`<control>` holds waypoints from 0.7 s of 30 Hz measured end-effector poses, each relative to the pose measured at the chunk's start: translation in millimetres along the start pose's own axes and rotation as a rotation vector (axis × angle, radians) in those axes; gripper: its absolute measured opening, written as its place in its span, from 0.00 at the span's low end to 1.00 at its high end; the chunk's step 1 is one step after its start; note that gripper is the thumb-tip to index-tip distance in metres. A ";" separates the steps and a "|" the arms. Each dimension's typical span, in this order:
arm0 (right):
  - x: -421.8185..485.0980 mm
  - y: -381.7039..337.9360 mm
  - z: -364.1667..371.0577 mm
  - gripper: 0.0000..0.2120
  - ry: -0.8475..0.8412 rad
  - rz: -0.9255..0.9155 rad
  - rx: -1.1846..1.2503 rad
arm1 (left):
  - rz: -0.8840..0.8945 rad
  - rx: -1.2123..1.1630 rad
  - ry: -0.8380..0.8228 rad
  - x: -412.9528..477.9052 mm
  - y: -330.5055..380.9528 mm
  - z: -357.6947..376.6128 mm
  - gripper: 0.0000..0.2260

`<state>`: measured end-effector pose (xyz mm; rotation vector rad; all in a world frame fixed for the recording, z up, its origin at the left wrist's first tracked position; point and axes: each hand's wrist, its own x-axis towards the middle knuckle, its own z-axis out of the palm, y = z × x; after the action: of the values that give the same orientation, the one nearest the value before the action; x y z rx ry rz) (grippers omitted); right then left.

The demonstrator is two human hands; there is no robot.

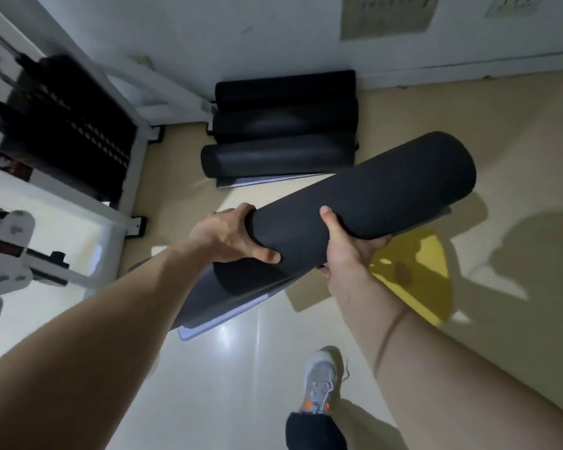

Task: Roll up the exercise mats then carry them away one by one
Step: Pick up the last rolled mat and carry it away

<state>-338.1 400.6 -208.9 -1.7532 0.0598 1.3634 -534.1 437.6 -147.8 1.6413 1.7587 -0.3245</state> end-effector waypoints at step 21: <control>363.5 127.6 324.2 0.56 0.275 0.151 0.280 | 0.176 0.343 -0.080 518.9 -179.0 29.2 0.53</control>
<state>-506.6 700.5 -576.5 -1.7094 0.5202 1.1453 -670.1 790.8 -546.4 1.9790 1.5475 -0.6276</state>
